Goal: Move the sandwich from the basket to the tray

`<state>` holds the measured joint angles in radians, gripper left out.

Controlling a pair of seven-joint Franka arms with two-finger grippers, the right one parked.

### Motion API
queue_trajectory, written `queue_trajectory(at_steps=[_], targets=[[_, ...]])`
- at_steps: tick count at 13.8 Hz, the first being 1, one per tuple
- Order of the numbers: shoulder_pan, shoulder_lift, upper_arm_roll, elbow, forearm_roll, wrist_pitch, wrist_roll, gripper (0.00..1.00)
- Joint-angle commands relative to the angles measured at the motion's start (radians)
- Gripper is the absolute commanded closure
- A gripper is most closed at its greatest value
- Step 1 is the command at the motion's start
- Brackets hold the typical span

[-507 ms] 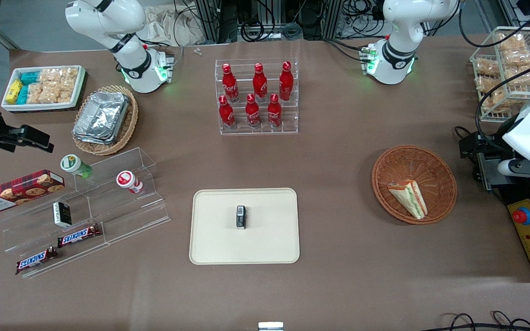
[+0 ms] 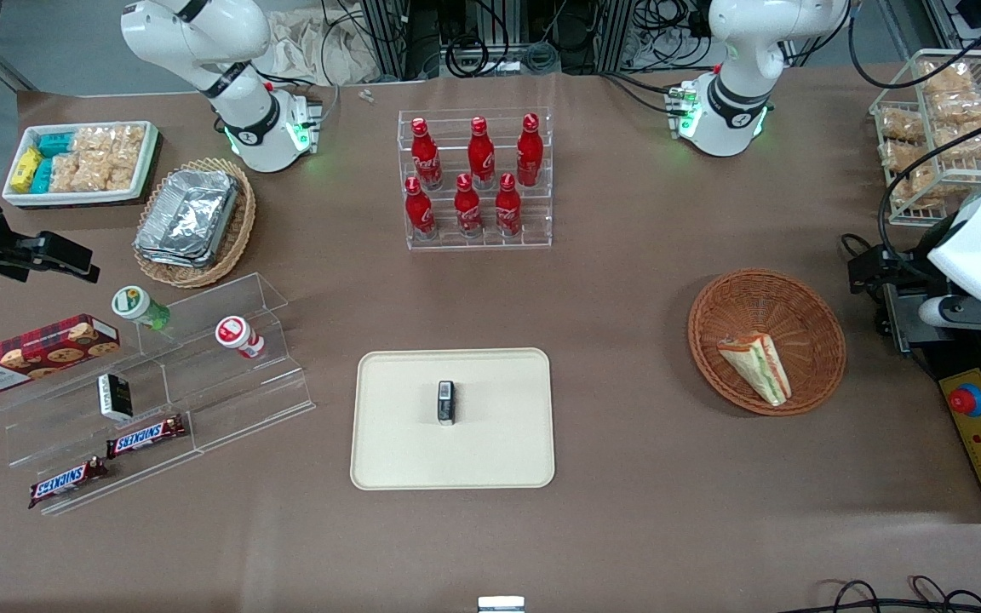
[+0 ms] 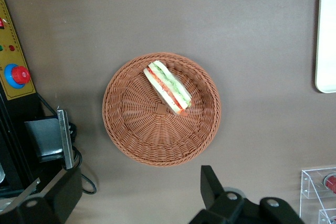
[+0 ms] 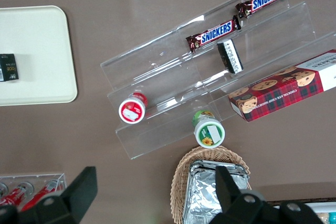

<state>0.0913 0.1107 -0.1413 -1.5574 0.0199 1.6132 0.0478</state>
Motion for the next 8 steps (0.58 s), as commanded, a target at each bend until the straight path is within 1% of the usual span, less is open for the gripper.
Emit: queue_trajectory(at_steps=[1, 3, 5, 8], targets=[[-0.004, 0.017, 0.0, 0.007, 0.006, -0.025, -0.029, 0.0], [-0.004, -0.002, 0.0, -0.074, 0.008, 0.002, -0.107, 0.0], [-0.005, -0.005, -0.001, -0.136, 0.008, 0.078, -0.222, 0.0], [-0.015, -0.016, -0.003, -0.225, 0.002, 0.183, -0.345, 0.0]])
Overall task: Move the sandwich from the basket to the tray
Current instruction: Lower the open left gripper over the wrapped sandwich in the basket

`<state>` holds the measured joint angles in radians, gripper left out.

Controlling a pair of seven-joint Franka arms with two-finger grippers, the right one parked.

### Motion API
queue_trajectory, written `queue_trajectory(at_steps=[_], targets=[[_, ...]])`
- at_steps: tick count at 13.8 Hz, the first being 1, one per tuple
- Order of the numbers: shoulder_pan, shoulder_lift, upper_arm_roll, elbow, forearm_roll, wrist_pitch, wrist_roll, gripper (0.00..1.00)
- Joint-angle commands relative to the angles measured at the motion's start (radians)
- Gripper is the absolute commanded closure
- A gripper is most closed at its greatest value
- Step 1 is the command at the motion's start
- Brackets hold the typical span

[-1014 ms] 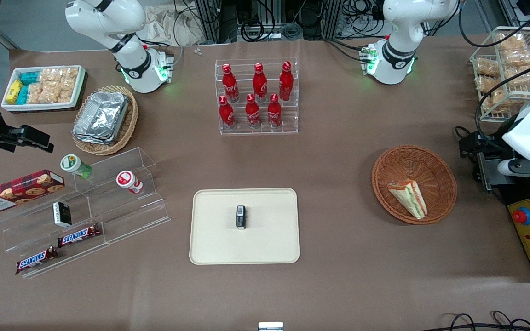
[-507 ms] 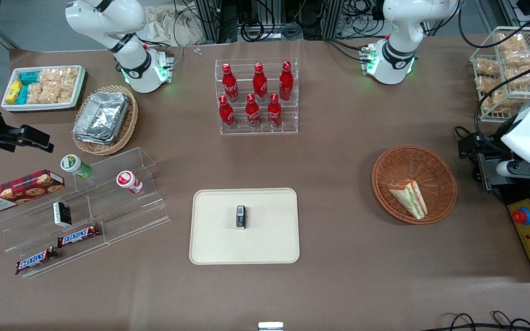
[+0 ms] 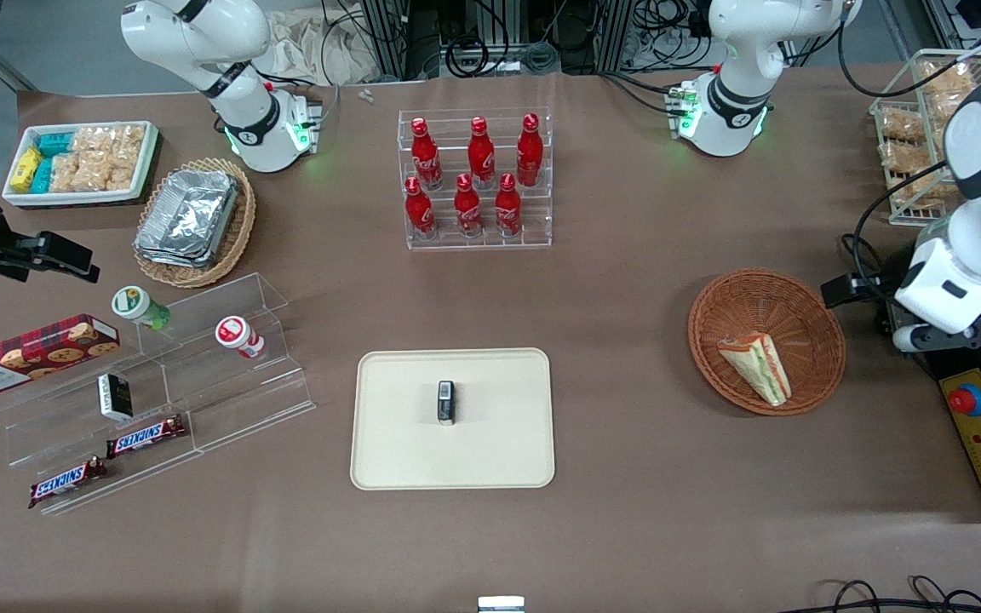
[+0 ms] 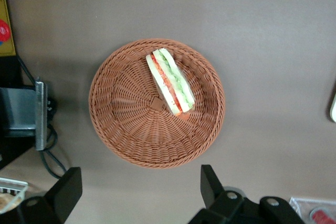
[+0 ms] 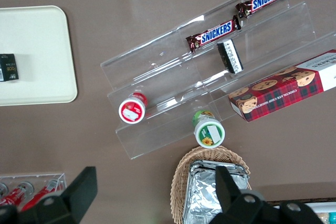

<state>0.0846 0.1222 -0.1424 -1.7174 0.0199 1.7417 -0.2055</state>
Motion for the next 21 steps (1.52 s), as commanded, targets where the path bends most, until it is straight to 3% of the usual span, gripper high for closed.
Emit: queue_trajectory(at_steps=[1, 4, 12, 21], targets=[[-0.009, -0.027, -0.002, -0.094, 0.002, 0.094, -0.141, 0.0], [-0.026, -0.029, -0.008, -0.213, 0.009, 0.267, -0.32, 0.0], [-0.025, -0.015, -0.006, -0.45, 0.017, 0.597, -0.443, 0.0], [-0.034, 0.025, -0.006, -0.496, 0.02, 0.679, -0.499, 0.0]])
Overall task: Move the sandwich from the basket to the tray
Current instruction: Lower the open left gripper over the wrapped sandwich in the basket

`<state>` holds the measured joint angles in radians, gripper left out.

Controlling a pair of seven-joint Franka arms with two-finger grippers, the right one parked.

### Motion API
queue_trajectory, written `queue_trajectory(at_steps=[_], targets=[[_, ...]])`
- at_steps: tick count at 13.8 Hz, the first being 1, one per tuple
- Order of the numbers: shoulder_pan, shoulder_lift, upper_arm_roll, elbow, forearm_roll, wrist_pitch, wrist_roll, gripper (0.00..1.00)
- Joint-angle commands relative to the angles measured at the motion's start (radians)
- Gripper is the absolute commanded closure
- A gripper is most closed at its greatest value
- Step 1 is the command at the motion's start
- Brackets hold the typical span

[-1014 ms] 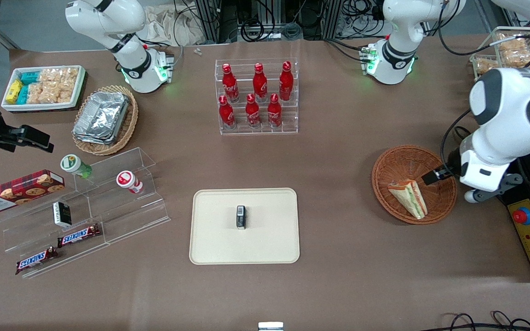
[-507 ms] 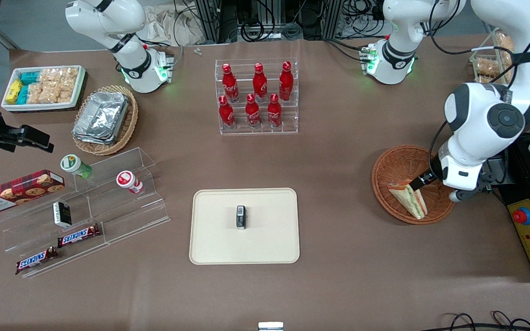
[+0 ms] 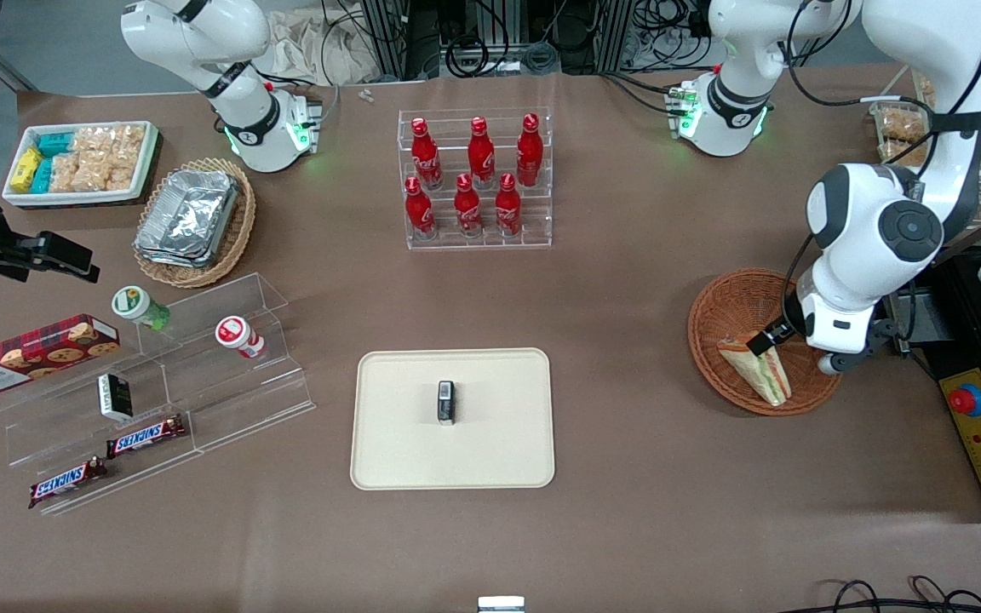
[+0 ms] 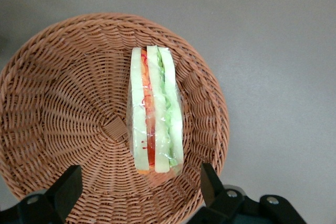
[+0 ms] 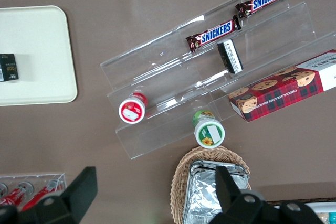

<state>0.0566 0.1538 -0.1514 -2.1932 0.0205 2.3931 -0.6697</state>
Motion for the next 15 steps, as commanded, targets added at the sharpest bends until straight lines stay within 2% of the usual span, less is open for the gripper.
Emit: queue_trajectory(at_steps=[1, 15], targets=[[-0.006, -0.004, 0.001, -0.02, 0.019, 0.029, -0.04, 0.0], [-0.006, 0.085, 0.004, -0.036, 0.021, 0.138, -0.041, 0.0]])
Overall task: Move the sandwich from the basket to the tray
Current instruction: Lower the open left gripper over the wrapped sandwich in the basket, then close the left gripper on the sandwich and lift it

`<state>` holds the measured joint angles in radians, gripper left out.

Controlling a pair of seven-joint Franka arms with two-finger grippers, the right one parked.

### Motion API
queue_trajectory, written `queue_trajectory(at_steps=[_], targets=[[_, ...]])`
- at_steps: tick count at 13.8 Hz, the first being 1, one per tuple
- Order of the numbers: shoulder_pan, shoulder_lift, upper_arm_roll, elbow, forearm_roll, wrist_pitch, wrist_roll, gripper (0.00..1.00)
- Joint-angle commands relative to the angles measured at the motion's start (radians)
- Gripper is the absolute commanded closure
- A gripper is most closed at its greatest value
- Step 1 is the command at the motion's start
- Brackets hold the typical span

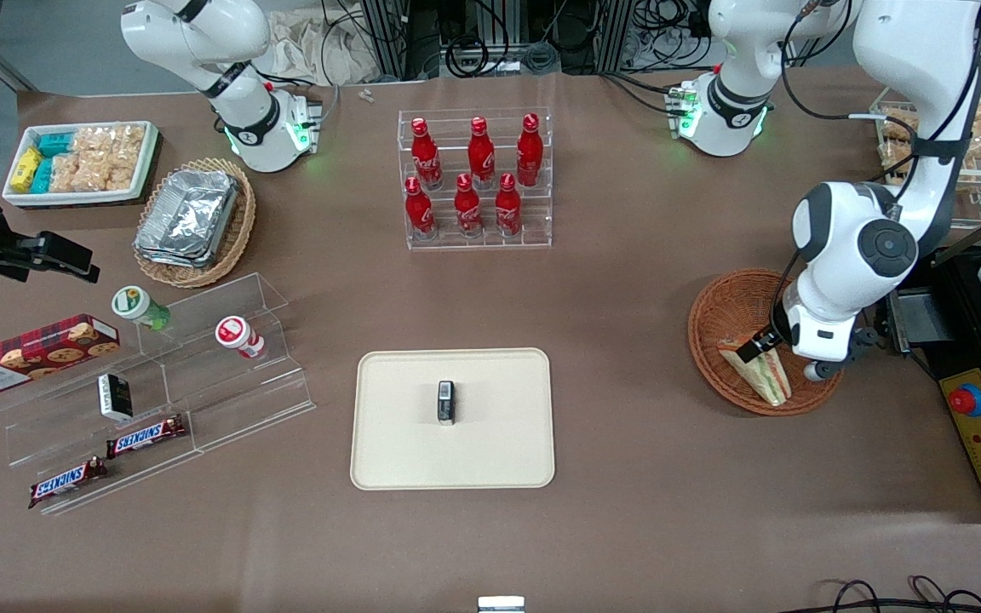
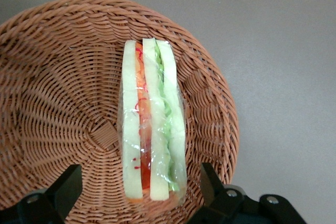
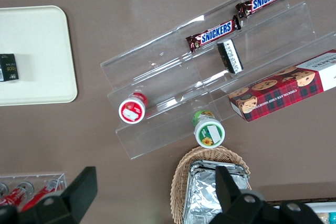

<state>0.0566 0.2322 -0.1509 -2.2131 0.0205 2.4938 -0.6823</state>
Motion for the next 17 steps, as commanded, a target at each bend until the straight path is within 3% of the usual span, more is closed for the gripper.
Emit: queue_trajectory(at_steps=[1, 5, 6, 7, 8, 9, 17], targets=[[-0.006, 0.012, 0.004, -0.017, 0.021, 0.043, -0.029, 0.0], [-0.006, 0.039, 0.005, -0.016, 0.021, 0.069, -0.03, 0.03], [-0.006, 0.038, 0.005, -0.016, 0.021, 0.069, -0.03, 0.23], [-0.006, 0.038, 0.005, -0.016, 0.021, 0.069, -0.036, 0.51], [-0.006, 0.038, 0.005, -0.016, 0.021, 0.069, -0.037, 0.71], [-0.006, 0.038, 0.007, -0.016, 0.021, 0.069, -0.042, 0.84], [-0.006, 0.016, 0.005, 0.016, 0.021, 0.027, -0.04, 0.85]])
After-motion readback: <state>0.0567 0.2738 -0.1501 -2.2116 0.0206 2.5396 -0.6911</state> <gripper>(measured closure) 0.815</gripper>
